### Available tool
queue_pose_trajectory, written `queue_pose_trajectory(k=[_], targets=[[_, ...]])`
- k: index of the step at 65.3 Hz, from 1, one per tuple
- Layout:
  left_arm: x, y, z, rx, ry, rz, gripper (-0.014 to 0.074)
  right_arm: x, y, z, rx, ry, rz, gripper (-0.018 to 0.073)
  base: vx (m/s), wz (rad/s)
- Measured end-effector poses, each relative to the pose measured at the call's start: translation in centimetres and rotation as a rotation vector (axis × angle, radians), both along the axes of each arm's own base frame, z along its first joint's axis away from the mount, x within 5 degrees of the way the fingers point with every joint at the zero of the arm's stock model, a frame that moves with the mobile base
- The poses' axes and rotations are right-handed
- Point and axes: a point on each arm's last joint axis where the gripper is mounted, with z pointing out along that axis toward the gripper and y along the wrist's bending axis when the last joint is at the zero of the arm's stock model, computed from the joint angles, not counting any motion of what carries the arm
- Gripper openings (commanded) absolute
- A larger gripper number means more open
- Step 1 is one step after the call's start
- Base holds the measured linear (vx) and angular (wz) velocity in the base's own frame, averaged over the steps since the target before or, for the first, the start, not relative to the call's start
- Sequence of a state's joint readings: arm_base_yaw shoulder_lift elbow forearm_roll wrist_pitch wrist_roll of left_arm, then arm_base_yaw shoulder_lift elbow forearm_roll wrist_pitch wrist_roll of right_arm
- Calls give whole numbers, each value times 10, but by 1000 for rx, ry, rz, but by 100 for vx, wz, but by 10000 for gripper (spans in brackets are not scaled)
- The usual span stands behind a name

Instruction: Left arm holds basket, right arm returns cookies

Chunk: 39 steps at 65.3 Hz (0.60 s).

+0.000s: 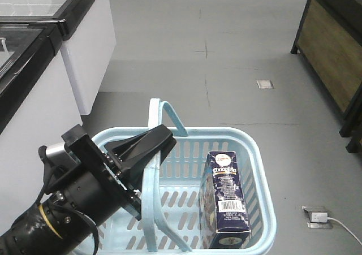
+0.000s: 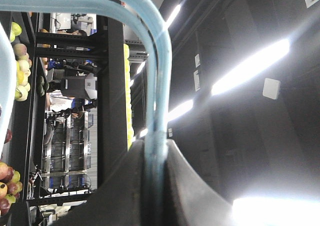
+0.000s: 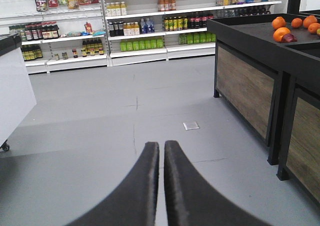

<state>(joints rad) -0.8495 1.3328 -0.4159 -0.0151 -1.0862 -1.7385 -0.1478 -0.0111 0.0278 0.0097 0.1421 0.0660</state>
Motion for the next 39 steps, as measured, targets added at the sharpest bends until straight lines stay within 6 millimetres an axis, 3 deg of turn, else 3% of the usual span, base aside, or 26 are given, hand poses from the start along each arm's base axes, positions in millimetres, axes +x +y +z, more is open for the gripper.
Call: queue_pose_trajectory(k=[39], targets=[[0,0,0,0,0,0,-3,0,0,0,0,0,0,-6,0,0]])
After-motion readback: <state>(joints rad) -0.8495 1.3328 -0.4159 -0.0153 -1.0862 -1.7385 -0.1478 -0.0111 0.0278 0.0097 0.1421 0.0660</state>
